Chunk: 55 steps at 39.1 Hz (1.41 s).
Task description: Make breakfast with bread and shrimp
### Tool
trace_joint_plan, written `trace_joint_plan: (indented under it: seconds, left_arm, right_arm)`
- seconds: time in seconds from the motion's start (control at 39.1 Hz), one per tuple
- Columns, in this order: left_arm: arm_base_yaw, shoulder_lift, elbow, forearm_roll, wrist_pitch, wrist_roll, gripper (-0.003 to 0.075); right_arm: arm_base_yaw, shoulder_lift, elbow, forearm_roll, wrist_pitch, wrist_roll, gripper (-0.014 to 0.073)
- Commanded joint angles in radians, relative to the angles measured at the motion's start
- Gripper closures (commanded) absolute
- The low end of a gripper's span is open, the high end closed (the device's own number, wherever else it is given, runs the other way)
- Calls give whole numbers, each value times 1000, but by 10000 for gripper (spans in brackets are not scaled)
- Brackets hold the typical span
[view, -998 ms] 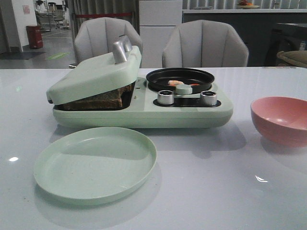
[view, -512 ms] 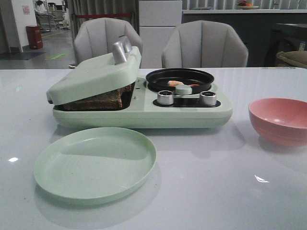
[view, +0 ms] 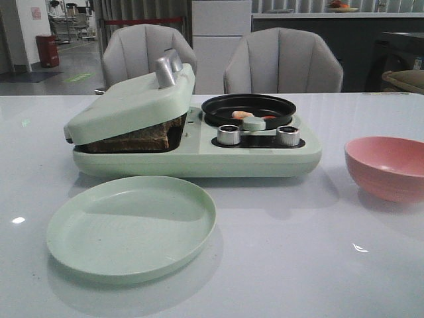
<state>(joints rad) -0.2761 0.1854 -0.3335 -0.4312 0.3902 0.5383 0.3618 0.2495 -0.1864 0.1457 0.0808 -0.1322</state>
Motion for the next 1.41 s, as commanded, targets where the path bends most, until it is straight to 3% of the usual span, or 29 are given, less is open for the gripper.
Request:
trace_joint_plan:
  seconds: [0.0, 0.13, 0.23, 1.02, 1.1, 1.28, 1.38]
  left_arm:
    - [-4, 10, -28, -22, -66, -12, 606]
    - [-4, 10, -28, -22, -66, -12, 606]
    - [-4, 10, -28, -22, -66, -12, 606]
    - [-4, 15, -2, -22, -84, -15, 606]
    - [9, 15, 12, 45, -111, -111, 606]
    - [104, 13, 118, 410, -282, -627, 606]
    - [161, -4, 189, 483, -375, -675, 606]
  right_arm:
    - [0, 4, -28, -1, -99, -11, 188]
    - [0, 4, -28, -1, -94, -11, 458]
    - [0, 4, -28, -1, -94, -11, 427]
    - [0, 4, -28, -1, -94, -11, 428]
    - [0, 4, -28, -1, -94, -11, 428]
    - [0, 4, -28, -1, -94, -11, 428]
    - [0, 4, -28, -1, -94, -11, 428]
